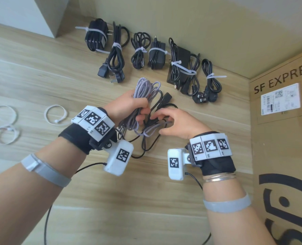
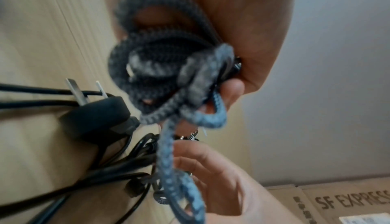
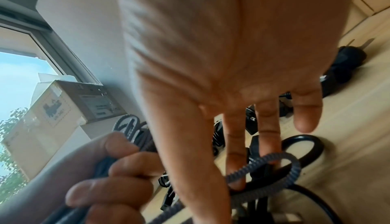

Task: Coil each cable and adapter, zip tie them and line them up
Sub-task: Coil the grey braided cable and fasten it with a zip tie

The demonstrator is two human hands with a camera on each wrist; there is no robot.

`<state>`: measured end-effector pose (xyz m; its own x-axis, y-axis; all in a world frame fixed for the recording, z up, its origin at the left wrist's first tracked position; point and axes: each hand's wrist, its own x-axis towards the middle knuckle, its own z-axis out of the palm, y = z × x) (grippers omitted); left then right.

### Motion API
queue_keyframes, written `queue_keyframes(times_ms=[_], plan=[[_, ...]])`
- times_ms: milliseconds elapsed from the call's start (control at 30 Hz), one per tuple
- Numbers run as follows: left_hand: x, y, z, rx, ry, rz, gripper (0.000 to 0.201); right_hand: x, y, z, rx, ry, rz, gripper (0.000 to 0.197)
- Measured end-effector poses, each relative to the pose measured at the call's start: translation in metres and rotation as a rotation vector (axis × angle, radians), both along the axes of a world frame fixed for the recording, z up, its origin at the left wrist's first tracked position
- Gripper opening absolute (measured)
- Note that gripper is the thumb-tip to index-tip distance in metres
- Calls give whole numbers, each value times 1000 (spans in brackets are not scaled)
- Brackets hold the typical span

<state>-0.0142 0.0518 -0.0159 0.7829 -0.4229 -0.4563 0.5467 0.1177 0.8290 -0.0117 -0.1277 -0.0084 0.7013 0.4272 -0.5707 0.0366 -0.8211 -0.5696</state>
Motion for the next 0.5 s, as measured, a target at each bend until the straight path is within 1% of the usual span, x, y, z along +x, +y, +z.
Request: queue_keyframes(times_ms=[100, 167, 233, 300, 433, 500], plan=[[0, -1, 2, -89, 47, 40, 10, 1, -1, 1, -40, -45, 5, 42], [1, -2, 4, -120, 61, 48, 6, 1, 0, 1, -86, -99, -10, 31], [2, -3, 4, -102, 50, 47, 11, 1, 1, 0, -120, -134, -12, 24], [2, -3, 4, -93, 41, 45, 14, 1, 0, 0, -134, -135, -16, 23], [2, -4, 7, -155, 43, 35, 17, 1, 0, 3, -123, -115, -19, 23], [2, -3, 7, -181, 39, 25, 15, 1, 3, 4, -116, -113, -29, 22]])
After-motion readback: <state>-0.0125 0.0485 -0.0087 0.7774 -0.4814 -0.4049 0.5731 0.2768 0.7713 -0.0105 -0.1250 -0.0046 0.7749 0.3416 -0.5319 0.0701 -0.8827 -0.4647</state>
